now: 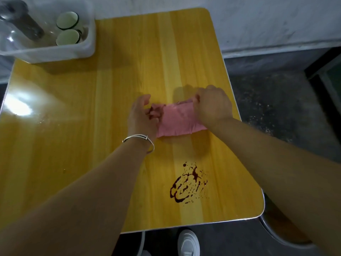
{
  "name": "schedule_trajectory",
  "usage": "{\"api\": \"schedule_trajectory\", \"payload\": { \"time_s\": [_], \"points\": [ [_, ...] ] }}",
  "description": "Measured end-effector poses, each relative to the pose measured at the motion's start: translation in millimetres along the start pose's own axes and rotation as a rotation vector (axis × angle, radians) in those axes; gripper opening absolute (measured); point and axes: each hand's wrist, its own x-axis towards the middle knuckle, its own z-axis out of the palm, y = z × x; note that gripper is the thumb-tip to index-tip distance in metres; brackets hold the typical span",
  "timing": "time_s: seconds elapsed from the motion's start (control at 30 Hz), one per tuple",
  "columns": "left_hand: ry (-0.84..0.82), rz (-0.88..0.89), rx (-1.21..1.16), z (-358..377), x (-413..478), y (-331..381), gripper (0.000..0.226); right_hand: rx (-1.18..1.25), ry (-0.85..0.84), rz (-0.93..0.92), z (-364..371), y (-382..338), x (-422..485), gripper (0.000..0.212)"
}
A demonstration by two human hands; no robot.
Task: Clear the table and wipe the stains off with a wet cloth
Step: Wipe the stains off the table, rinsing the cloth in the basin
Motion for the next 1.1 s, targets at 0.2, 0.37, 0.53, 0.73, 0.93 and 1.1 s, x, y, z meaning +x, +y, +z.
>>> {"api": "schedule_trajectory", "payload": {
  "time_s": [0.2, 0.37, 0.53, 0.73, 0.93, 1.1],
  "points": [
    [-0.079, -0.2, -0.005, 11, -8, -24, 0.043, 0.1, -0.3, 0.07, 29, -24, -10, 0.06],
    [-0.024, -0.249, -0.131, 6, -17, -32, 0.042, 0.118, -0.365, 0.048, 42, -42, -13, 0.077],
    [0.002, -0.189, -0.106, 6, -32, -35, 0.039, -0.133, -0.26, -0.156, 63, -39, -30, 0.066],
    [-0.033, -0.194, -0.031, -5, -59, -54, 0.044, -0.134, -0.173, -0.026, 59, 2, -44, 0.059],
    [-0.092, -0.071, 0.067, -19, -94, -79, 0.035, -0.02, -0.107, 0.199, 58, 24, -127, 0.053],
    [-0.18, 0.068, 0.189, -32, -124, -110, 0.039, 0.038, -0.037, 0.413, 76, -8, -182, 0.056]
  ]
}}
